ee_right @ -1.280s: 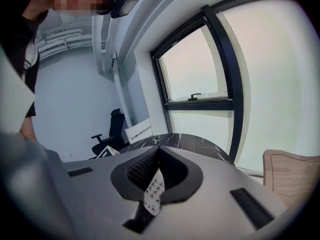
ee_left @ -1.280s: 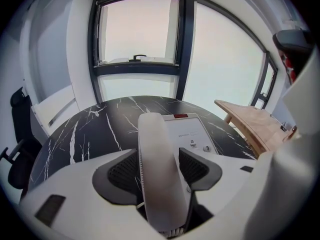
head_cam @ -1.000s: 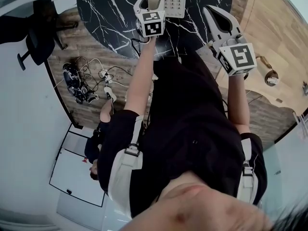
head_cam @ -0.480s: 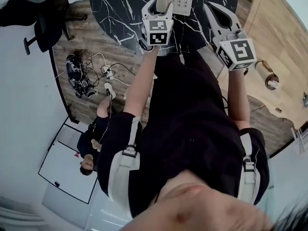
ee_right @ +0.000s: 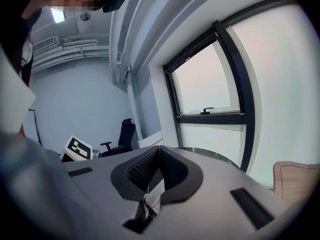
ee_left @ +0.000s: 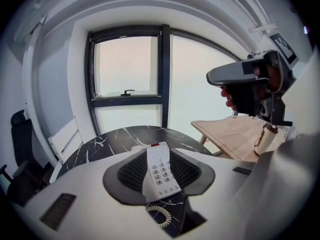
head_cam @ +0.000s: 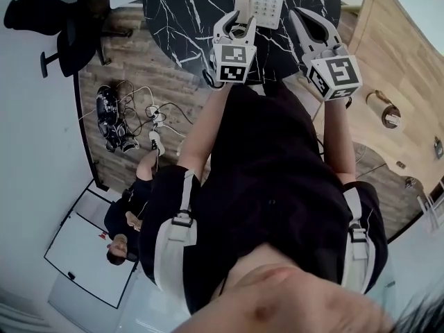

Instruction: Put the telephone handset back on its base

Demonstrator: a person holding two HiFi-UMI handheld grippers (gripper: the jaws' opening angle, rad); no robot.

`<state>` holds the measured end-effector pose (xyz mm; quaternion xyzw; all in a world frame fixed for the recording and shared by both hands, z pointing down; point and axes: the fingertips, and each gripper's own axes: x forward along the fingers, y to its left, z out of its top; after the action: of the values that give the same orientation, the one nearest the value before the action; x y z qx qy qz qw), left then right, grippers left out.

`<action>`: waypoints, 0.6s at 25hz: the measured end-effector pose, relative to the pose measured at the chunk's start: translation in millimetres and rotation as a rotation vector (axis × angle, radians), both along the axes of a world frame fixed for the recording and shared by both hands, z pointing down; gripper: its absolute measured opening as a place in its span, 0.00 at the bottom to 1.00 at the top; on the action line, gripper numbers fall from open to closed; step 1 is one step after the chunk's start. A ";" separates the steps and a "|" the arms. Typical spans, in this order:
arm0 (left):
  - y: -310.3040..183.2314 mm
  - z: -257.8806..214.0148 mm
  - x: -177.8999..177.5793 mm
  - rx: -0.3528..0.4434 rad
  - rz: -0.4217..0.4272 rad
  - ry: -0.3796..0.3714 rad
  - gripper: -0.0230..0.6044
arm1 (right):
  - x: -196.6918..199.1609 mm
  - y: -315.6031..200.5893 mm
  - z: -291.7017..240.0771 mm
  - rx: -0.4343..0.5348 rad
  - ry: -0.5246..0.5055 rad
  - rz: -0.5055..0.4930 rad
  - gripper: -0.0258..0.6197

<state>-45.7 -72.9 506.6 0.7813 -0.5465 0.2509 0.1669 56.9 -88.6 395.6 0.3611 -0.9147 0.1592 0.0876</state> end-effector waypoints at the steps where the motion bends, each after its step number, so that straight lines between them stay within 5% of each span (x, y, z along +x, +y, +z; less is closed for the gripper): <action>1: 1.7 -6.5 -1.9 0.014 0.009 0.007 0.27 | -2.7 2.7 -2.7 0.006 0.003 0.009 0.09; 15: 48.7 -105.2 -48.5 0.211 0.151 0.111 0.09 | -42.0 68.2 -36.3 0.078 0.031 0.177 0.09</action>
<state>-94.3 -24.1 401.4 0.8462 -0.4992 0.1605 0.0945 15.0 -20.3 359.3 0.4460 -0.8832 0.1250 0.0732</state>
